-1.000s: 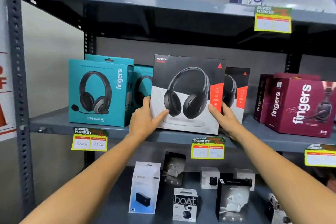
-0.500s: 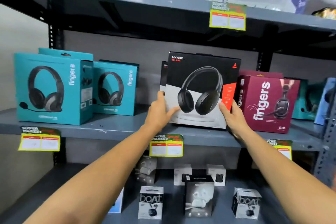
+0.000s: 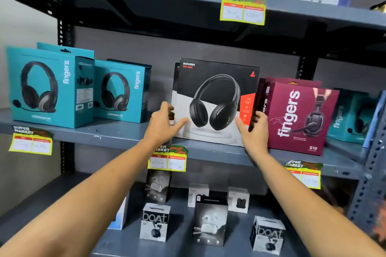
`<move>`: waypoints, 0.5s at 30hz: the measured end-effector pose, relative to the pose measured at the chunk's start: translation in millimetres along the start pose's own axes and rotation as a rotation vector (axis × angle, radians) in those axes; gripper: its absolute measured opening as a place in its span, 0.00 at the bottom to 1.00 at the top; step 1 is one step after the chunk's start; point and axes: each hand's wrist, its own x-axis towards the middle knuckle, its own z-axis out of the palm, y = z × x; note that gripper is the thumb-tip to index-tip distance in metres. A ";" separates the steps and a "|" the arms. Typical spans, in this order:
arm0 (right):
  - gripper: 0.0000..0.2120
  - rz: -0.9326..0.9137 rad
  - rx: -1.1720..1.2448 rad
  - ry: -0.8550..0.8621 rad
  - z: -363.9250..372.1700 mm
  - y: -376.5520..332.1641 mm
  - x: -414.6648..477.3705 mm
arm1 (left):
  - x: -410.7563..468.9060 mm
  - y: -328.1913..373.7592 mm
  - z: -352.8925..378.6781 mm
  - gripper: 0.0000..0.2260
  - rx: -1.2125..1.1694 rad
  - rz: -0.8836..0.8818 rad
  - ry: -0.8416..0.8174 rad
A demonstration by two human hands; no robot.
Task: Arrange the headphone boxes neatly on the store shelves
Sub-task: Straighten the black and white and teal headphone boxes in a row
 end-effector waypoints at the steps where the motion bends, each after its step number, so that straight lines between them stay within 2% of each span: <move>1: 0.26 -0.062 -0.033 0.080 -0.1 -1.7 -4.2 | -3.2 0.3 -2.3 0.23 -0.028 0.000 0.037; 4: 0.19 -0.285 -0.169 0.126 1.7 -10.6 -17.4 | -16.0 -5.2 -18.8 0.14 -0.019 0.024 0.112; 7: 0.17 -0.394 -0.311 0.040 15.8 -24.8 -27.2 | -26.3 -23.7 -53.4 0.05 0.182 0.038 0.165; 11: 0.18 -0.305 -0.362 -0.147 68.7 -65.6 -43.6 | -28.5 -47.6 -102.9 0.05 0.372 -0.009 0.190; 15: 0.16 -0.300 -0.260 -0.275 142.8 -111.4 -70.6 | -17.1 -73.9 -150.3 0.05 0.435 0.033 0.222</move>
